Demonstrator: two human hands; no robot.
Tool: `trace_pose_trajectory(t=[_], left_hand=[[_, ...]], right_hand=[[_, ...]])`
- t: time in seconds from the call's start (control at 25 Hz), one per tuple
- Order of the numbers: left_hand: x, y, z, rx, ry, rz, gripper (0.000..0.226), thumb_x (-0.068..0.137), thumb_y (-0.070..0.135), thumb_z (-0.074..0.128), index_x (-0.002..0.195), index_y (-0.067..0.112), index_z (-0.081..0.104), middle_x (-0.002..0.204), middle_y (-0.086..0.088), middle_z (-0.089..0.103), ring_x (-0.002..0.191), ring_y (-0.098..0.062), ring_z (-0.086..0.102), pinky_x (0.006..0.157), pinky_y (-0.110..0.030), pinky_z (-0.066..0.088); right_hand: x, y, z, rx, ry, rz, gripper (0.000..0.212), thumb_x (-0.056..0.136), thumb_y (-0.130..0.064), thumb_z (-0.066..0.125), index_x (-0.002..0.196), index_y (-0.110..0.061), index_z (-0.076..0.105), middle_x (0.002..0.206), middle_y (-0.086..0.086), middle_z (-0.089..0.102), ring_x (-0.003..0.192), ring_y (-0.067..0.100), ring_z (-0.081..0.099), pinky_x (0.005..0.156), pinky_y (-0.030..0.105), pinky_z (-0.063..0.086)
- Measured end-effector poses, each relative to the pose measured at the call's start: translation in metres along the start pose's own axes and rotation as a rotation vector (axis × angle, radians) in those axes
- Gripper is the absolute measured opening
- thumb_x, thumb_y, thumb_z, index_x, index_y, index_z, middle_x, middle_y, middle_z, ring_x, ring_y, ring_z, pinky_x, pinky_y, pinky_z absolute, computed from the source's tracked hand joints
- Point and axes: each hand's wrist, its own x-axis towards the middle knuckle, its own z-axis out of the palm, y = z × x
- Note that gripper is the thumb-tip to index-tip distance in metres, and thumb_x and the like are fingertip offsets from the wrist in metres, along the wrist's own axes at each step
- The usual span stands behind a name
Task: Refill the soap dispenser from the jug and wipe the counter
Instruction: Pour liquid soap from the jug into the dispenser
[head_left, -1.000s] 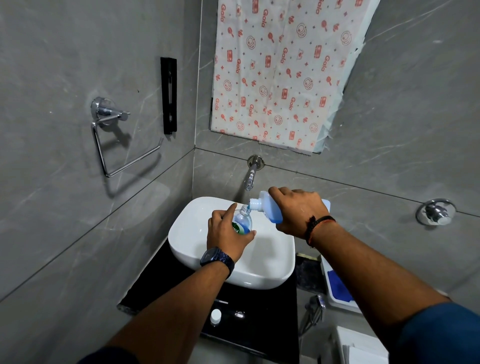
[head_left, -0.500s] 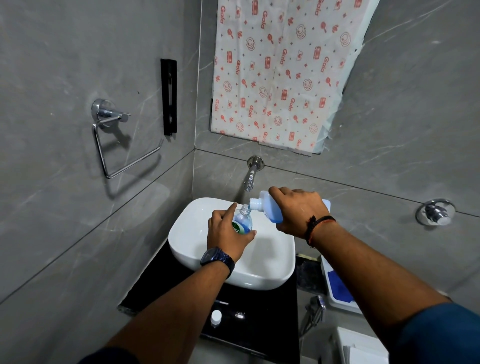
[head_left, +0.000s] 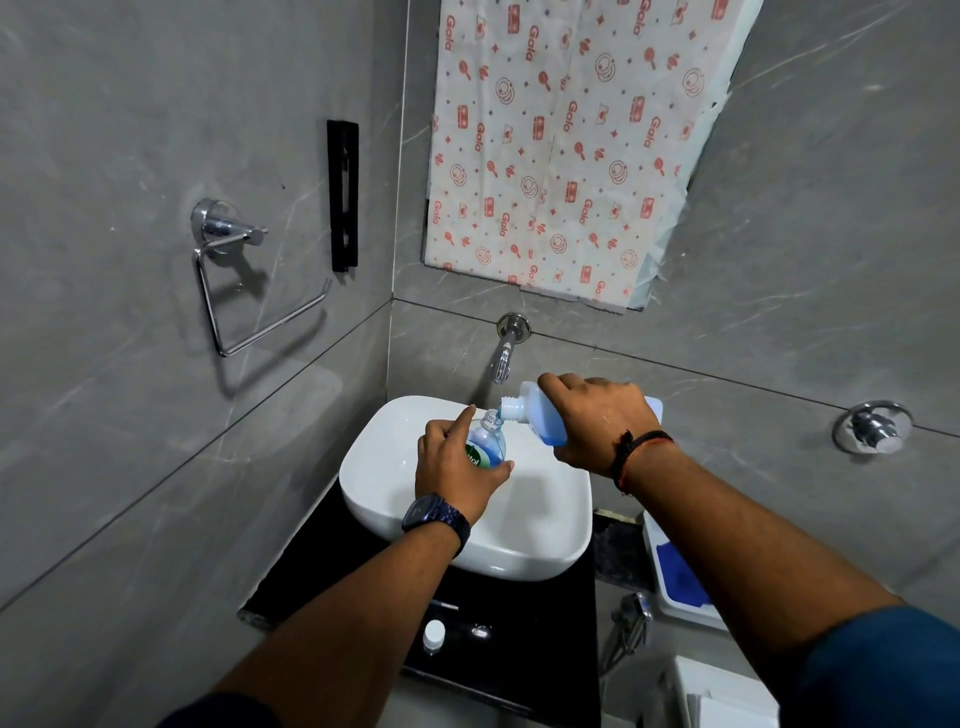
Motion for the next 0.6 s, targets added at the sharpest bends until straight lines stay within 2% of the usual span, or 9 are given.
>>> trace_pose_trajectory(t=[0.6], left_hand=[[-0.0018,-0.0035,-0.0041,-0.014,0.003,0.01,0.089,0.056,0.043,0.084,0.133,0.028,0.042,0.115,-0.002,0.046,0.107,-0.022,0.047,0.083,-0.033,0.049]], right_hand=[[-0.0003,-0.0045,-0.0015,0.01,-0.007,0.0,0.065,0.069,-0.035,0.073,0.122,-0.023,0.037,0.109,0.004,0.064,0.085,0.029,0.062,0.065,0.036,0.048]])
